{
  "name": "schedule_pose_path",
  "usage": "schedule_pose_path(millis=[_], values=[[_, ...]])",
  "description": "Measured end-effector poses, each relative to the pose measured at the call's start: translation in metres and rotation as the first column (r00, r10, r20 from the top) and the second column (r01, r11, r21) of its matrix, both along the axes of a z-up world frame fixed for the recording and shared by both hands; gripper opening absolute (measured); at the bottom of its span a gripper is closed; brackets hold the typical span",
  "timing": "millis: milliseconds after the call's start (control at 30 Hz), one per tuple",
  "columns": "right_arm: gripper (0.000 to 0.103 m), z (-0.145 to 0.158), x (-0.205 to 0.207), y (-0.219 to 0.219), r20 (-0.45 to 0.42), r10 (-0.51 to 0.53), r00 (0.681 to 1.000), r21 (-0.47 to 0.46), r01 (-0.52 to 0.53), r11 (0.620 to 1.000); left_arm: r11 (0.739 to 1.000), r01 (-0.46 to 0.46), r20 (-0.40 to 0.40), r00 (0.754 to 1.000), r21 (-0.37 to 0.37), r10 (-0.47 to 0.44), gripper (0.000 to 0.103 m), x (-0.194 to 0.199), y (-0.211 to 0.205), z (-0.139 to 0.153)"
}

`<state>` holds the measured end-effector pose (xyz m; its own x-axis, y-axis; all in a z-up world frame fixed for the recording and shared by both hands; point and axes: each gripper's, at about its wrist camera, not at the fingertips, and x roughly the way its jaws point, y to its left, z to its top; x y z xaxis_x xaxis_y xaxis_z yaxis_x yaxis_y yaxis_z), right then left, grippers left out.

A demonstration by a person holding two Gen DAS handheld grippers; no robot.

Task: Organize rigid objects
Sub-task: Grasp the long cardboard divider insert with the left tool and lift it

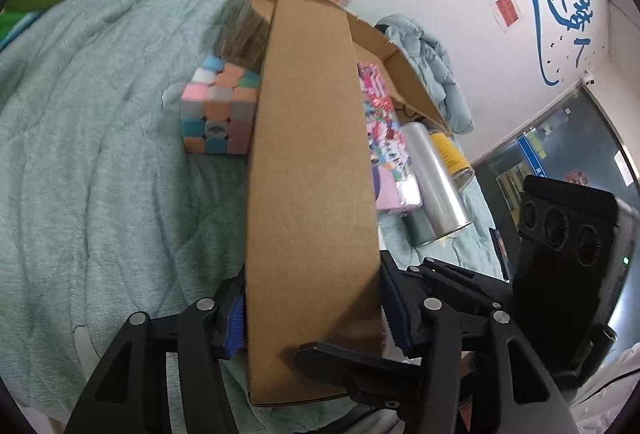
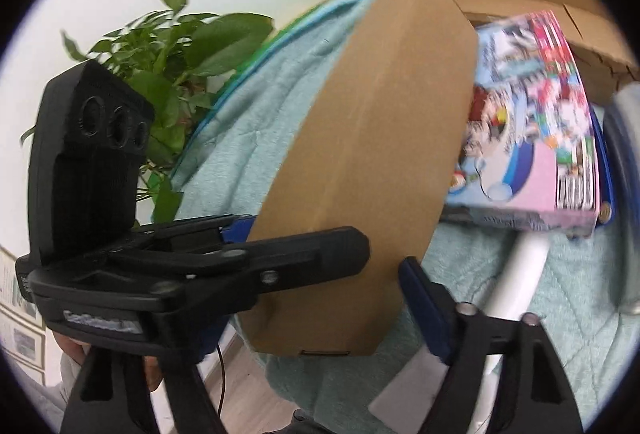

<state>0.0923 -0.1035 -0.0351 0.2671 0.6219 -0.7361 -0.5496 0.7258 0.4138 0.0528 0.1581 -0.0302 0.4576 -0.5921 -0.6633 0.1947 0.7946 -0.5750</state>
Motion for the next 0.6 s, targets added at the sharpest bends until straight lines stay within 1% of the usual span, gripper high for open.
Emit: schedule_pose_path(millis=[67, 133, 167, 267, 367, 467, 600], values=[[0.067, 0.008, -0.004, 0.001, 0.034, 0.006, 0.999, 0.003, -0.006, 1.0, 1.0, 0.002, 0.025, 1.0, 0.008, -0.002, 0.048, -0.003, -0.001, 0.011], [0.067, 0.011, 0.0, -0.003, 0.015, 0.006, 1.0, 0.042, -0.006, 0.999, 1.0, -0.008, 0.035, 0.999, 0.019, 0.007, 0.034, -0.002, -0.001, 0.021], [0.067, 0.012, 0.001, -0.007, 0.014, 0.002, 1.0, 0.061, -0.003, 0.998, 1.0, -0.011, 0.04, 0.999, 0.024, 0.01, 0.03, -0.001, -0.002, 0.025], [0.067, 0.016, 0.005, -0.013, 0.003, -0.009, 1.0, 0.1, 0.009, 0.995, 1.0, -0.004, 0.053, 0.999, 0.025, 0.003, 0.029, 0.005, -0.008, 0.037], [0.066, 0.026, 0.006, -0.023, 0.03, -0.023, 0.999, 0.117, 0.019, 0.993, 1.0, 0.004, 0.071, 0.997, 0.028, -0.006, 0.029, 0.014, -0.016, 0.051], [0.066, 0.041, 0.011, -0.029, 0.065, -0.034, 0.997, 0.137, 0.024, 0.99, 0.999, 0.002, 0.126, 0.992, 0.041, -0.008, 0.029, 0.021, -0.028, 0.076], [0.066, 0.069, 0.034, -0.039, 0.129, -0.048, 0.99, 0.16, 0.027, 0.987, 0.999, 0.003, 0.199, 0.98, 0.042, -0.011, 0.029, 0.053, -0.038, 0.112]])
